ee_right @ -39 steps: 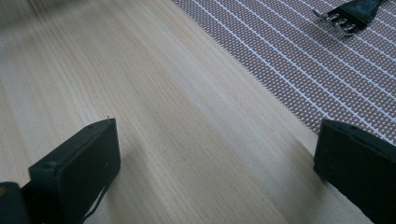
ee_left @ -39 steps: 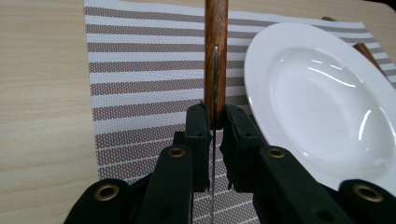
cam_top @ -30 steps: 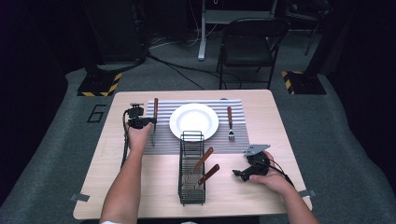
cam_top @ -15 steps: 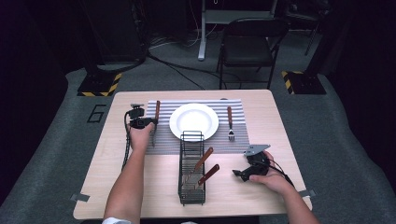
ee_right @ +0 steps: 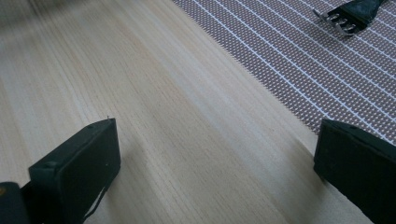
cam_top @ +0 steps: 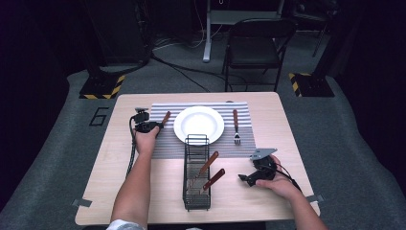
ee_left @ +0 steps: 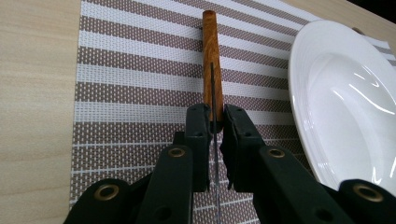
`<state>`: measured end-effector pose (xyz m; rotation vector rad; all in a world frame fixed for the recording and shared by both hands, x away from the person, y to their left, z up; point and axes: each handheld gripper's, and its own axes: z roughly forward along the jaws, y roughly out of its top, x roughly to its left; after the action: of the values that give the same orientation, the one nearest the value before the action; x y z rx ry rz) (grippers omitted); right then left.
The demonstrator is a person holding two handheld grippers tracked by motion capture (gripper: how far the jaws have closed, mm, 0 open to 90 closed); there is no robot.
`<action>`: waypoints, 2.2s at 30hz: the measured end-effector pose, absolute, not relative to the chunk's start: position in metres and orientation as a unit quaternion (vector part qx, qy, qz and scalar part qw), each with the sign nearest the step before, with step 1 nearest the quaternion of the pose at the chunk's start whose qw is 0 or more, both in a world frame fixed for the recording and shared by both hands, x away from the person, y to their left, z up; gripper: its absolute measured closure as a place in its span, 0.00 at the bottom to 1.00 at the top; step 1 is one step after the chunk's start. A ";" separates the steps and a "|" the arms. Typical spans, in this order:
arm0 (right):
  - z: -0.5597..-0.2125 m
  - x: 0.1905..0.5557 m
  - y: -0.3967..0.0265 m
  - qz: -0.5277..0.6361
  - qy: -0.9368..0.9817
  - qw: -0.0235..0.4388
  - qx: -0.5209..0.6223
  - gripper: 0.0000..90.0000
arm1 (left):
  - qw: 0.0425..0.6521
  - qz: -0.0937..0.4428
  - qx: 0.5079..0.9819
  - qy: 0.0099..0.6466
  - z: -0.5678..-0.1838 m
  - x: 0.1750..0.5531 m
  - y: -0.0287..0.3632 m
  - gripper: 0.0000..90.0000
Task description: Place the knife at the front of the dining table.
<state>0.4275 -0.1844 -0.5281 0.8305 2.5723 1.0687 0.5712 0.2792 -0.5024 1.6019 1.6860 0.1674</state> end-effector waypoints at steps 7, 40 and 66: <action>-0.528 0.428 -0.185 0.365 0.879 0.117 0.283 0.00 | 0.391 0.063 0.627 0.671 -0.509 0.574 0.276 0.90; -0.528 0.428 -0.184 0.365 0.879 0.117 0.284 0.00 | 0.381 0.076 0.622 0.680 -0.513 0.567 0.276 0.86; -0.528 0.427 -0.184 0.365 0.878 0.117 0.286 0.00 | 0.393 0.078 0.618 0.677 -0.515 0.550 0.281 0.82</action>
<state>0.4270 -0.1841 -0.5282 0.8378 2.5718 1.0679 0.5503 0.2808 -0.5150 1.5676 1.7177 0.1975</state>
